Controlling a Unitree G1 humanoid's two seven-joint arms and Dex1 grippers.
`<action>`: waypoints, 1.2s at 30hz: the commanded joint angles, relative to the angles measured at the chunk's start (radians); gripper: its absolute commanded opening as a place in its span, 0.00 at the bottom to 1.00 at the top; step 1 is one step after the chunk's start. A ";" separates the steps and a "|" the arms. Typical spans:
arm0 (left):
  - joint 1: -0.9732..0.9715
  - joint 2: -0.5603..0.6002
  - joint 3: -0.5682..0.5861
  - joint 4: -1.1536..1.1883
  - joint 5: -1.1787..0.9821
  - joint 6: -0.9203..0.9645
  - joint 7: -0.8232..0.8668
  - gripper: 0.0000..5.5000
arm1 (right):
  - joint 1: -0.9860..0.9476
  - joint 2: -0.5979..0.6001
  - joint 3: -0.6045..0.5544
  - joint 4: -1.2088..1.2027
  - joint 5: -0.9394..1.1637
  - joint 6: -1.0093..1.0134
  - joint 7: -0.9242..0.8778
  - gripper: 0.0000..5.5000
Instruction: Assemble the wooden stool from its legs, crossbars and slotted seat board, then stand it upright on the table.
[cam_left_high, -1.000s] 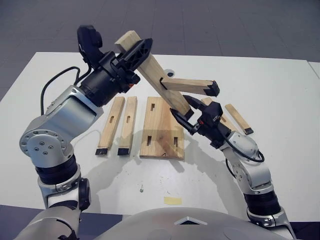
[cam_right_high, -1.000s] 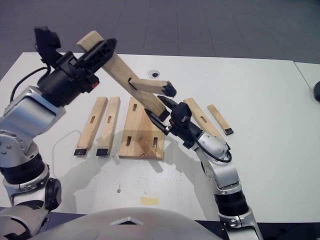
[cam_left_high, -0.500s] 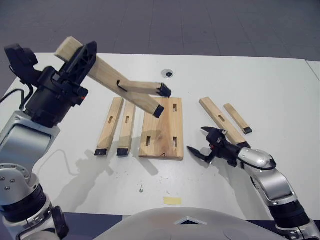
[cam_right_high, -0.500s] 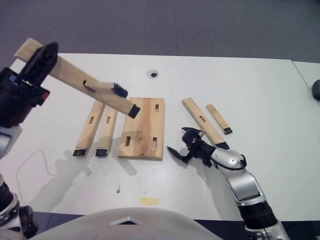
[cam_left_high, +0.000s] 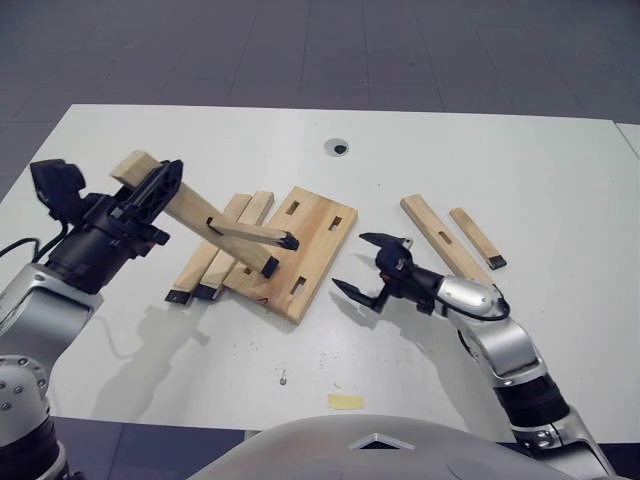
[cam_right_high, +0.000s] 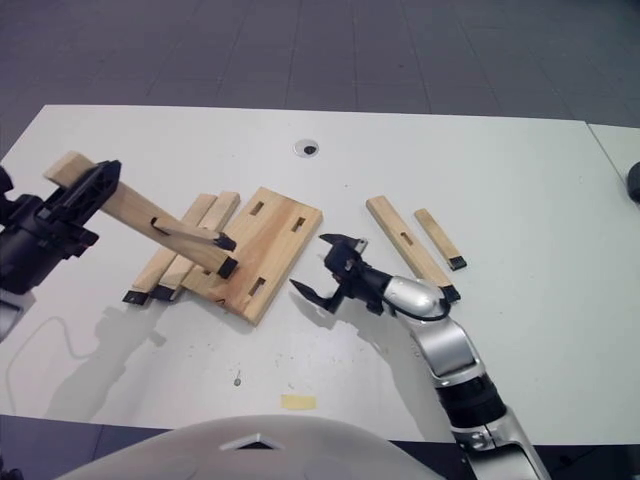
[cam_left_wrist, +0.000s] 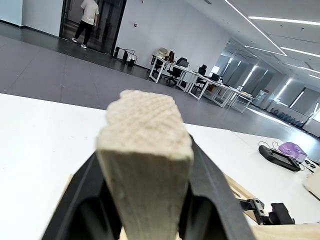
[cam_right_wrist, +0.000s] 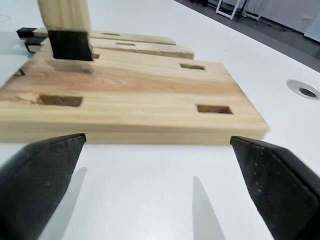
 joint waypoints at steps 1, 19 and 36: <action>0.011 0.029 0.034 0.056 0.060 -0.019 -0.054 0.19 | 0.027 -0.017 -0.017 -0.028 0.019 0.016 0.010 0.98; -0.101 0.003 -0.185 0.188 0.384 -0.102 -0.218 0.19 | -0.006 -0.005 -0.010 -0.015 0.014 0.007 -0.003 0.98; -0.169 0.037 -0.086 0.163 0.243 -0.025 -0.226 0.19 | -0.006 0.018 -0.006 0.011 0.001 -0.017 -0.040 0.98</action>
